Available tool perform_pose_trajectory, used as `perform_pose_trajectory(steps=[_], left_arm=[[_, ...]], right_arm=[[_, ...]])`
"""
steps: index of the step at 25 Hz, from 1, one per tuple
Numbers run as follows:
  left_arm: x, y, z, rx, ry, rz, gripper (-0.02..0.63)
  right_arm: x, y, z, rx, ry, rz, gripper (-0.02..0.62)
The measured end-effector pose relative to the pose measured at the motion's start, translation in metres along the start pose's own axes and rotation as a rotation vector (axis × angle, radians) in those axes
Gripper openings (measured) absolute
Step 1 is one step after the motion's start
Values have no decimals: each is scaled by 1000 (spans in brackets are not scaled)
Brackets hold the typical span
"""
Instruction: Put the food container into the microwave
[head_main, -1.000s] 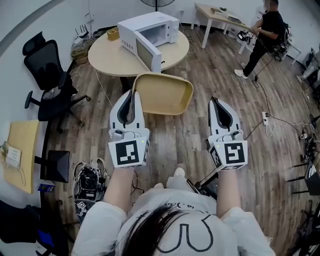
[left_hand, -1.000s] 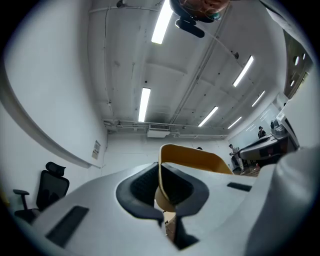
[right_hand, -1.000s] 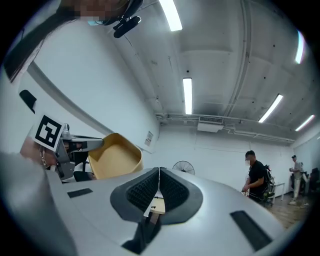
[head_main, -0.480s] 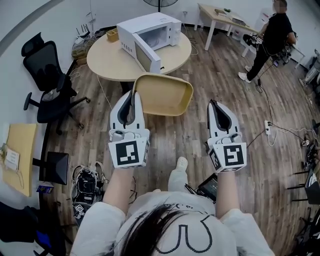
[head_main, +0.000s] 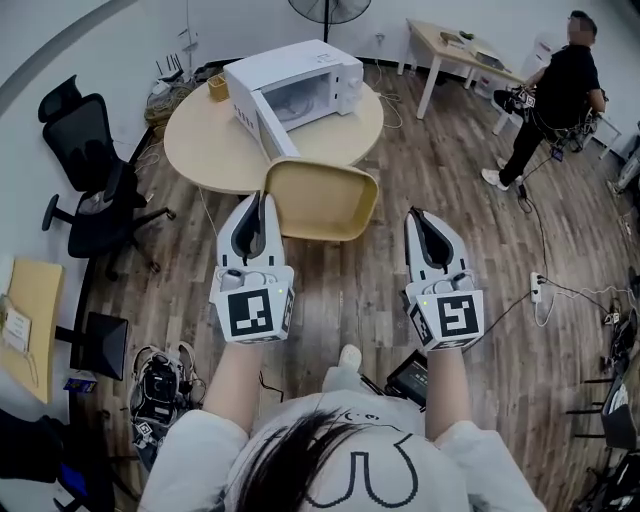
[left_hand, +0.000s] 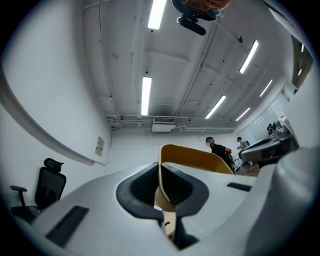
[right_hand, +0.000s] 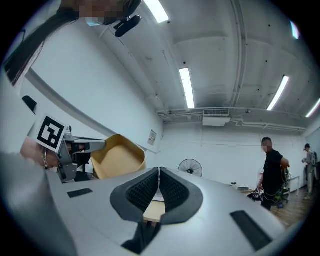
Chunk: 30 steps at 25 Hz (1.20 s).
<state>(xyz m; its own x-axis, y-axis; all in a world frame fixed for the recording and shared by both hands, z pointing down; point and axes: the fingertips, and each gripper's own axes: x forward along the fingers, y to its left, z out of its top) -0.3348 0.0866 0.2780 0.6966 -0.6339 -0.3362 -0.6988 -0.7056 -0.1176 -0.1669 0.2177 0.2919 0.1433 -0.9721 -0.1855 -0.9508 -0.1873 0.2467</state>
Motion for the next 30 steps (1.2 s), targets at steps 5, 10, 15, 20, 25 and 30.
perform_pose_trajectory(steps=[5,10,15,20,25,30], left_arm=[[50,-20,-7,12,-3,30,18],[93,-41,-15,19,-5,67,18],[125,-58,-23,27,-2,89,18],[148,-71,-28,33,11,96,18],[172,-85,-36,32,12,89,18],[206,-95,-55,15,28,94,18]], right_arm=[[36,-48,-9,14,-21,30,31],[64,-92,-22,30,-29,64,31],[83,-133,-31,35,-42,72,31],[99,-157,-37,58,-52,76,31],[111,-172,-51,67,-49,78,31],[130,-199,-69,80,-39,66,31]])
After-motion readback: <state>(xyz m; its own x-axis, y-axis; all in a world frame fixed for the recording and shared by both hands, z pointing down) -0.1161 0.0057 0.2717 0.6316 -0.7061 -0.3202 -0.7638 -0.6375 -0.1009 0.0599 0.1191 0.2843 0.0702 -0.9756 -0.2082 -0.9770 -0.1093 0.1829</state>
